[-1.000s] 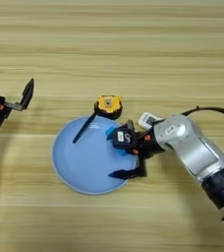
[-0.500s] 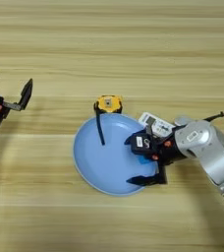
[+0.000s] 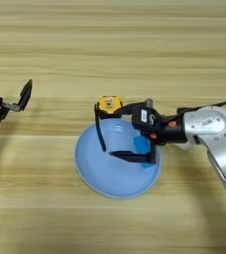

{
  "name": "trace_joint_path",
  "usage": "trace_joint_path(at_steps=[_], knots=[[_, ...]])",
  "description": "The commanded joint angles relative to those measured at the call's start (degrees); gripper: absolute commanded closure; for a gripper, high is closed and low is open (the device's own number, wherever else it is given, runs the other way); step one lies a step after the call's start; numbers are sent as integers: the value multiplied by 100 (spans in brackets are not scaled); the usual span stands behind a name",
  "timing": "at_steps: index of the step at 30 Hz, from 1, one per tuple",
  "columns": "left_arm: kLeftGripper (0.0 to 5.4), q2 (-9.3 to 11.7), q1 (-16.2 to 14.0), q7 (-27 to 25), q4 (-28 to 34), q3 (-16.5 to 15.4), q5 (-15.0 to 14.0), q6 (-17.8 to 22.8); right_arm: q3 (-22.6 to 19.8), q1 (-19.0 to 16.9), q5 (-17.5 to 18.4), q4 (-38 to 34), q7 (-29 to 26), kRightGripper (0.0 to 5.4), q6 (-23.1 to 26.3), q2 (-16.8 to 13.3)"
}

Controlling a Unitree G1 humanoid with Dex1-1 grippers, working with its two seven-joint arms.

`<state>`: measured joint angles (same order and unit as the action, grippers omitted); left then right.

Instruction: Move the objects on the table

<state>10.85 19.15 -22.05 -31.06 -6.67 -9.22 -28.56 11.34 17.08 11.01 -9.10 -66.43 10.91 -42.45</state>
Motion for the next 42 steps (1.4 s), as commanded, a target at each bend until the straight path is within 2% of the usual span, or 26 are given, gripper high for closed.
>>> trace_joint_path(at_steps=[1,6,9,13,15,18,21,26,30,35,42], knots=[[0,37,72,-12,-24,-2,11,-4,-129,66,-172,299,-122,4,-8,-394],[0,10,60,18,-56,16,35,-24,-199,70,-198,411,-392,4,29,-788],[0,-9,59,26,-56,27,38,-31,-311,13,-302,342,-285,4,-109,-930],[0,-23,57,37,-57,38,45,-35,-480,-95,-922,420,166,4,-771,-1185],[0,-27,58,39,-81,40,52,-42,-560,-199,-1036,431,299,4,-905,-1220],[0,-30,59,31,-90,40,51,-45,-670,-349,-1129,409,519,4,-987,-1186],[0,-30,65,33,-102,35,52,-57,-711,-607,-1429,430,1117,4,-829,-992],[0,-12,88,19,-143,24,47,-71,-615,-938,-1457,288,1464,4,-508,-714],[0,-6,97,10,-170,25,46,-89,-435,-780,-1593,348,1664,4,-265,-469],[0,-7,90,18,-170,28,48,-95,-347,-548,-1588,408,1799,4,-33,-193],[0,-8,93,16,-171,25,41,-96,-211,-366,-1890,511,1987,4,72,-120]])
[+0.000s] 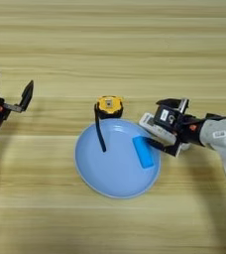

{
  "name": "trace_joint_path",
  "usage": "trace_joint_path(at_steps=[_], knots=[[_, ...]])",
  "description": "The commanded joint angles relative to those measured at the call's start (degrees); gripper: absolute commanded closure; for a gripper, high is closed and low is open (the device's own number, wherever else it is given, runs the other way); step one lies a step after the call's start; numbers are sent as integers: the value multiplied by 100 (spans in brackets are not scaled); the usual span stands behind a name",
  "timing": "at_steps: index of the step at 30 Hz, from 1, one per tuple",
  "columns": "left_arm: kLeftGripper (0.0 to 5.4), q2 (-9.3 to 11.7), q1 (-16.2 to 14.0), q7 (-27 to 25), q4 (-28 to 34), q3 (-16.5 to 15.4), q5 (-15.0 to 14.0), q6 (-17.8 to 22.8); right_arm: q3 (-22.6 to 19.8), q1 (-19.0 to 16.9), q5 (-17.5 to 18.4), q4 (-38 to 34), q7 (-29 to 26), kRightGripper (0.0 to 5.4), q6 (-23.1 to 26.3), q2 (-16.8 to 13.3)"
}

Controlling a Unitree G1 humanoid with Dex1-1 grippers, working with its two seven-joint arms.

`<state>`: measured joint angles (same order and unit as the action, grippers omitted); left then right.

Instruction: Move the objects on the table

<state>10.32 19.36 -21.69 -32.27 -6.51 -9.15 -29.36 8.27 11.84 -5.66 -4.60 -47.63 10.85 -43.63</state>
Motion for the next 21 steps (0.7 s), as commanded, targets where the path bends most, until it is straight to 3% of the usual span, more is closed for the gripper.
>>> trace_joint_path(at_steps=[1,21], knots=[[0,47,73,-22,-50,8,33,-16,130,174,-311,91,143,4,52,-21],[0,33,108,-19,-77,6,24,-8,602,5,-725,162,-133,4,-99,-76]])
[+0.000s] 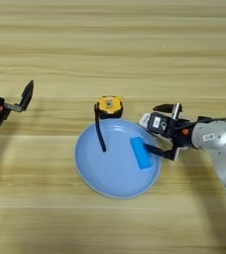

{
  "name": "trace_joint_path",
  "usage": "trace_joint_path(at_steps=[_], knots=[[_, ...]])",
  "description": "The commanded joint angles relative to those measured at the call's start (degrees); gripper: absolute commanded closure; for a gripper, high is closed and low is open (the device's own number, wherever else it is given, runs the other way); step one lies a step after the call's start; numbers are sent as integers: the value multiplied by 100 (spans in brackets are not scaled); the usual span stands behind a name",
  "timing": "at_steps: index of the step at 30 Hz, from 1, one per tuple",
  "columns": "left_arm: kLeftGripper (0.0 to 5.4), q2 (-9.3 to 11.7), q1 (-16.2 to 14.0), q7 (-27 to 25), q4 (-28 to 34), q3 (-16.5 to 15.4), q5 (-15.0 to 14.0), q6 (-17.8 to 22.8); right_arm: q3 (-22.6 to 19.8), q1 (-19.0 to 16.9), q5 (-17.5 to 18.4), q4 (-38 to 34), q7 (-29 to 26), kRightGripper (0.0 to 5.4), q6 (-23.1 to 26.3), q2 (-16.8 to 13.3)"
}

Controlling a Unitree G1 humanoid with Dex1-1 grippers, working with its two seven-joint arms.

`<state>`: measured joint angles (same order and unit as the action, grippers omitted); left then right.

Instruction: Move the objects on the table

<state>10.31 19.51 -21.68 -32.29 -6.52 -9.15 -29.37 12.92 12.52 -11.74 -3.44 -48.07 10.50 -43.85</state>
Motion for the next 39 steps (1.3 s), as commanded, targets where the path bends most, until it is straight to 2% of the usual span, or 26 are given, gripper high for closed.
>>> trace_joint_path(at_steps=[1,8,15,22,33,39], knots=[[0,33,94,-21,-78,7,24,-9,165,-66,-137,54,-90,4,-70,-55],[0,29,92,-18,-88,6,23,-19,259,-76,-164,50,-129,4,-104,-20],[0,24,90,-22,-102,8,22,-29,292,-86,148,-361,-304,4,39,194],[0,10,95,-14,-123,14,28,-44,392,-32,178,-534,-348,4,140,367],[0,4,130,-13,-196,9,29,-87,639,170,120,-211,-304,4,55,734],[0,15,139,-16,-212,1,25,-100,632,220,111,-87,-244,4,2,812]])
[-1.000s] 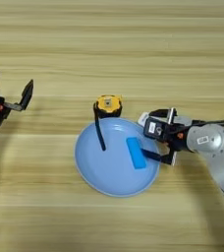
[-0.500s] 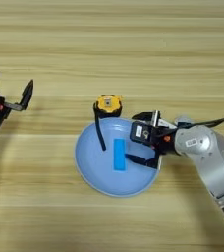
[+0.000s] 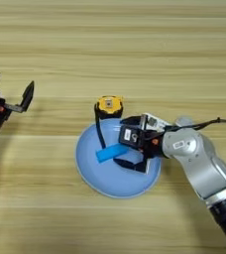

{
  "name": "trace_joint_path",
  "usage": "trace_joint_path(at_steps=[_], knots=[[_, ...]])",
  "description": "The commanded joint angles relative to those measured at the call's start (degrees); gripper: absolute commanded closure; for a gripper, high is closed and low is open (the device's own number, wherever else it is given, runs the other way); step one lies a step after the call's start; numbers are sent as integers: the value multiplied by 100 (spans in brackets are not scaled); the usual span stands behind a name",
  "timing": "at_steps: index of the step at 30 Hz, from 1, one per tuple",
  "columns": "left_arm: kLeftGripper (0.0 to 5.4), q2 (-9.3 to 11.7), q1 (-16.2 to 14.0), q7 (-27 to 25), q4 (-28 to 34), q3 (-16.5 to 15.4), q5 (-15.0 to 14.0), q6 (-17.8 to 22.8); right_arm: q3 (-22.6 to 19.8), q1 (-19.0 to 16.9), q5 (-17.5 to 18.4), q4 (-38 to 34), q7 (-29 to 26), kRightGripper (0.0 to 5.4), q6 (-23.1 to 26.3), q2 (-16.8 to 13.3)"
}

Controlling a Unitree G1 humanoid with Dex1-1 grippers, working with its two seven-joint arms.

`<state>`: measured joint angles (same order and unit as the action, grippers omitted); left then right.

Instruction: Move the objects on the table

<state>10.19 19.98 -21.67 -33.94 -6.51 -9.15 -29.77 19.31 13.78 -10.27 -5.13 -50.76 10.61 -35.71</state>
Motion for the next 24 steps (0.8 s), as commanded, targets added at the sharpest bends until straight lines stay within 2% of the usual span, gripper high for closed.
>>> trace_joint_path(at_steps=[1,8,18,24], knots=[[0,29,92,-18,-49,0,24,-61,-58,98,-15,74,57,4,-14,-8],[0,32,102,-28,-62,-1,20,-61,-413,94,316,-107,39,4,54,-38],[0,33,94,-31,-56,1,22,-69,-485,12,1275,127,-834,4,261,-136],[0,38,73,-28,-22,2,25,-62,-392,73,1280,515,-1124,4,75,-221]])
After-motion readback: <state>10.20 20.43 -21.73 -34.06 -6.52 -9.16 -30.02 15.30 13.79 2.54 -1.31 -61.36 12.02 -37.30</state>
